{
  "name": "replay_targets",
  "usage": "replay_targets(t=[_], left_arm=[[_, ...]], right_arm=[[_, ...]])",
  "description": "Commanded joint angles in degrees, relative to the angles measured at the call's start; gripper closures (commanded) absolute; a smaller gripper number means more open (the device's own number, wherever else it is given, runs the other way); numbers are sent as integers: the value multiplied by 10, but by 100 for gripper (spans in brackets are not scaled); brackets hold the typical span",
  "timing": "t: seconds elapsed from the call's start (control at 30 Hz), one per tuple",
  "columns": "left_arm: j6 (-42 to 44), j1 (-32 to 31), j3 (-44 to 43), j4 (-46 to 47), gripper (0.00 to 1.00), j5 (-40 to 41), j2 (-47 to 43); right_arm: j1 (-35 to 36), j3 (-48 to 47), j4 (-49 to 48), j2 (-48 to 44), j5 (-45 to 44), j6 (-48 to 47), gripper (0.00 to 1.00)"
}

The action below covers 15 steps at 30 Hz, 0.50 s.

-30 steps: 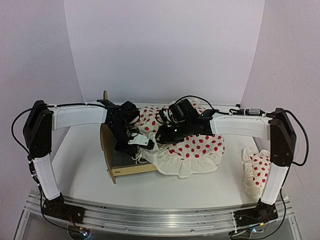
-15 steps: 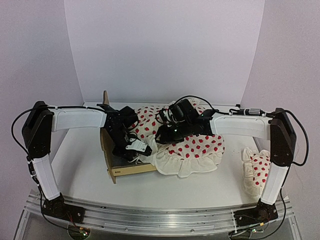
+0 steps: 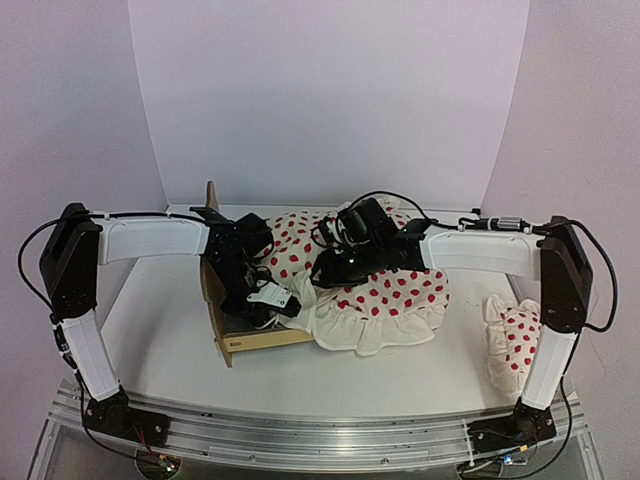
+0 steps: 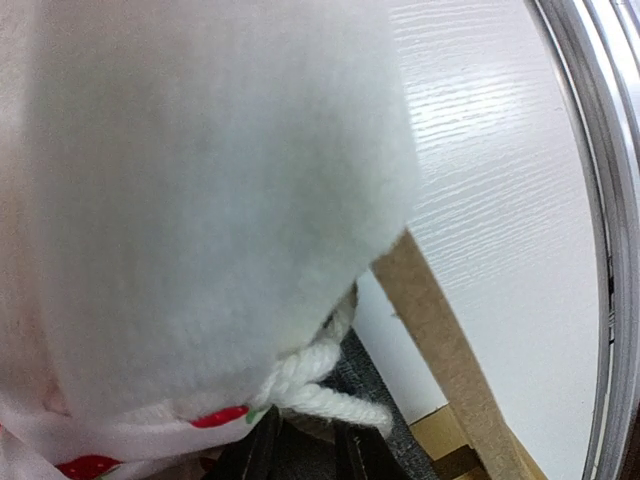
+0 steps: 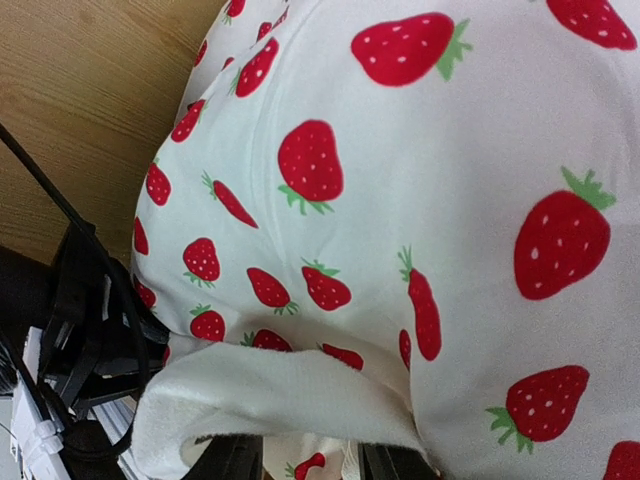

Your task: Set up the pet bed

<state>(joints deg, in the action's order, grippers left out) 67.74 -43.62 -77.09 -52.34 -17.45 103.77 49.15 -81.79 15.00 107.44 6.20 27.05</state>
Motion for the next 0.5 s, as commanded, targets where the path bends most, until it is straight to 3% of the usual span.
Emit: replay_targets(t=[0.0, 0.23, 0.47], left_arm=[[24, -17, 5, -20, 76, -54, -15], [40, -34, -21, -14, 73, -101, 18], [72, -40, 11, 4, 69, -87, 30]], right_arm=[[-3, -4, -10, -23, -2, -3, 68], [-2, -2, -11, -26, -2, -5, 68], [-2, 2, -11, -31, -5, -4, 68]])
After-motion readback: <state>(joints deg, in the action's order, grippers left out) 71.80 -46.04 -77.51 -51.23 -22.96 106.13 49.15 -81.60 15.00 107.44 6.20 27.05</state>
